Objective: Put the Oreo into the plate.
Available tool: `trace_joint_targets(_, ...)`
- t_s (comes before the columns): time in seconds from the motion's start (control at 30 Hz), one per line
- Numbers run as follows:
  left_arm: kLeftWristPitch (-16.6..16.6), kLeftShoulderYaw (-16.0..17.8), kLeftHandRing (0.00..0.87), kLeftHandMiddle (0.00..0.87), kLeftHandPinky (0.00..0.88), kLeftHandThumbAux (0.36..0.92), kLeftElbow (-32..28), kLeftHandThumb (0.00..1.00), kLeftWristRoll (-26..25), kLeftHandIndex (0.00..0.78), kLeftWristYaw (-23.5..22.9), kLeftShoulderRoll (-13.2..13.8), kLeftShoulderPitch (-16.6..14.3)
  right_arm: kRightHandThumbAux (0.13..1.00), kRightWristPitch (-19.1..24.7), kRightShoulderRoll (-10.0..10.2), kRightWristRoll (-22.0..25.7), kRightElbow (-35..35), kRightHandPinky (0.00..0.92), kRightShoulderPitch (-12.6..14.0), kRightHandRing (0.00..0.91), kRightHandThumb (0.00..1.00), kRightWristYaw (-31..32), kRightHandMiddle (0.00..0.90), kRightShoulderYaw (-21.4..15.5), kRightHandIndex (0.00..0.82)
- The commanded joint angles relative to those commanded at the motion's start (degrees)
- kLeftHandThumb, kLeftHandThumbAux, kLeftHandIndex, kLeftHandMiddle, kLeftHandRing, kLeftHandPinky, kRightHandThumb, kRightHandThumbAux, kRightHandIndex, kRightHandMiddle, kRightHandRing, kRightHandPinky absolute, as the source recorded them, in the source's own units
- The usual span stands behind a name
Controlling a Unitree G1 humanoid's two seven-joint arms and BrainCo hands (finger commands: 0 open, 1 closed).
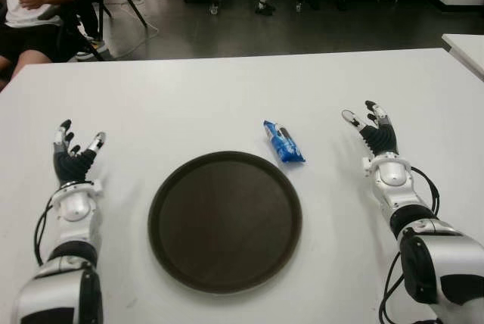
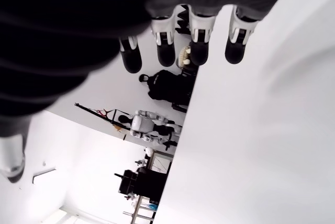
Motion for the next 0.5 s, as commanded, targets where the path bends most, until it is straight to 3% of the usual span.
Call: trace_joint_targets(0.5,-0.5,-0.1,0.0,0.0,0.0,0.724,-0.5,0.0,0.2,0.0,0.0,-0.1,0.2,0.469,-2.0,0.5,-0.2,-0.5,0.0,0.1,0.0,0.0,-0.4,0.0,0.5,0.0)
